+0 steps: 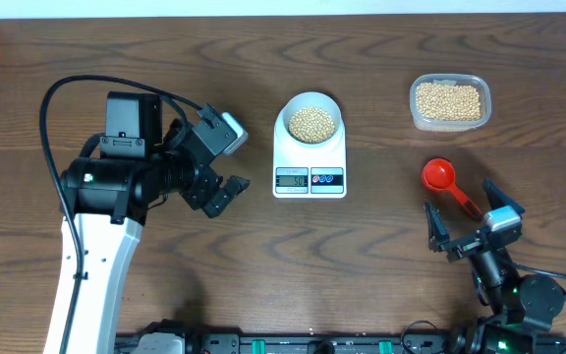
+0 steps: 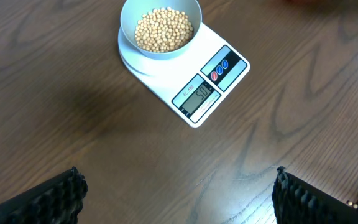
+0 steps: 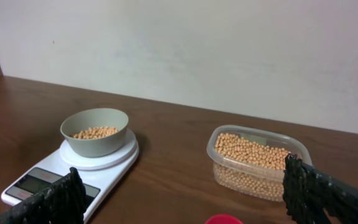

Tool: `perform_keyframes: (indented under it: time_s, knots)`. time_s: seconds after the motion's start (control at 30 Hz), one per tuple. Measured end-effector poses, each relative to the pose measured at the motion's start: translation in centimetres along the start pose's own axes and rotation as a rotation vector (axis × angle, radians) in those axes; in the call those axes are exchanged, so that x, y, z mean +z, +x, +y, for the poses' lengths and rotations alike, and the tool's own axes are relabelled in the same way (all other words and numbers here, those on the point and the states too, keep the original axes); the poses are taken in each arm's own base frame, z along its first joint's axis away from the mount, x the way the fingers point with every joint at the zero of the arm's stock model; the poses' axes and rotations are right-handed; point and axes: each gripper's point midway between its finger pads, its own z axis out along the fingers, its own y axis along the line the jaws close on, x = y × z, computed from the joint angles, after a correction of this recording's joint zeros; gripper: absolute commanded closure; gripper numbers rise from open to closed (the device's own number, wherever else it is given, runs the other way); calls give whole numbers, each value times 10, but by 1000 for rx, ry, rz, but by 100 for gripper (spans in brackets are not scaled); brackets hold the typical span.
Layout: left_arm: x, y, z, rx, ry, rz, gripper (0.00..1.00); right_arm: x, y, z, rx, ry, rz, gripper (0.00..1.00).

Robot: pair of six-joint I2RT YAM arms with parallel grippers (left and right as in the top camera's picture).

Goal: Scoop item into bowl and weigh 50g on scale

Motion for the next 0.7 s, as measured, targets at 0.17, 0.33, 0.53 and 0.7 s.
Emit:
perform_keyframes:
  time_s: [0.17, 0.33, 0.53, 0.7]
  knots:
    - [0, 0, 0, 0, 0, 0, 2, -5, -10, 1, -35, 13, -49, 1]
    - [0, 0, 0, 0, 0, 0, 2, -9, -22, -2, -67, 45, -96, 1]
    - [0, 0, 0, 0, 0, 0, 2, -10, -26, -14, -15, 136, -115, 1]
    - [0, 0, 0, 0, 0, 0, 2, -7, -18, -14, 34, 168, -90, 1]
